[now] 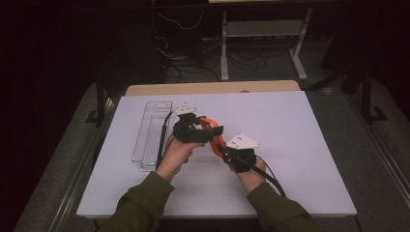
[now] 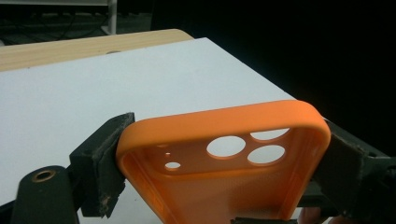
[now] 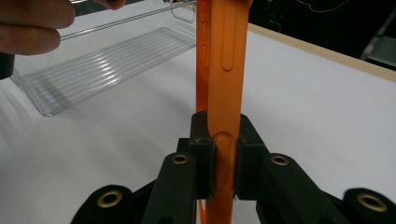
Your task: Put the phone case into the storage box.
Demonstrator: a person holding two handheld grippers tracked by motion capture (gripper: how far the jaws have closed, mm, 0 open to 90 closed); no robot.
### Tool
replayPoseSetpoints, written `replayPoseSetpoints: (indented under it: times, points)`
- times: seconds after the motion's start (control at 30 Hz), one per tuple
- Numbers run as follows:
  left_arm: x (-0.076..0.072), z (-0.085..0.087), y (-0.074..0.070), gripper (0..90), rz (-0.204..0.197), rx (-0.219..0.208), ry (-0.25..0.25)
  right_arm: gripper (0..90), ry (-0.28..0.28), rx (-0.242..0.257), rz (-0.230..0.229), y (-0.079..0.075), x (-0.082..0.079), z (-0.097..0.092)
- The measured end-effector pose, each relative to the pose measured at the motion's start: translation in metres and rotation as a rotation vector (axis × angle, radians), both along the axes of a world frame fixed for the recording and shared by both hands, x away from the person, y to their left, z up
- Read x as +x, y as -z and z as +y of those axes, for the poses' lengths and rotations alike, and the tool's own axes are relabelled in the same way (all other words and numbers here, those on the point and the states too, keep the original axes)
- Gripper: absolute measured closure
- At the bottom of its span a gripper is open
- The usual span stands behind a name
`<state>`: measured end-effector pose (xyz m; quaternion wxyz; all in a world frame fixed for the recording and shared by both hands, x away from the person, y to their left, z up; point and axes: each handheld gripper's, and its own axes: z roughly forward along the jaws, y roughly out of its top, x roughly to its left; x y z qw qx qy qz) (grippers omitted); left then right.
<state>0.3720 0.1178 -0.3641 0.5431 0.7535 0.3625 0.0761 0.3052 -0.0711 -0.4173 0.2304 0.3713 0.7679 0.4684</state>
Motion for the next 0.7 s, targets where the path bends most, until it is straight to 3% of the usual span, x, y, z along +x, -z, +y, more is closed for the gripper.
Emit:
replayPoseSetpoints:
  times: [0.17, 0.7]
  points:
    - [-0.0007, -0.0009, 0.0001, 14.1, 0.001, -0.002, -0.013, 76.6, -0.013, -0.012, 0.007, 0.0001, 0.0009, -0.0007]
    - [0.0, 0.003, -0.0014, 14.4, -0.029, 0.023, -0.024, 46.7, -0.035, 0.013, 0.021, -0.0025, 0.0038, -0.004]
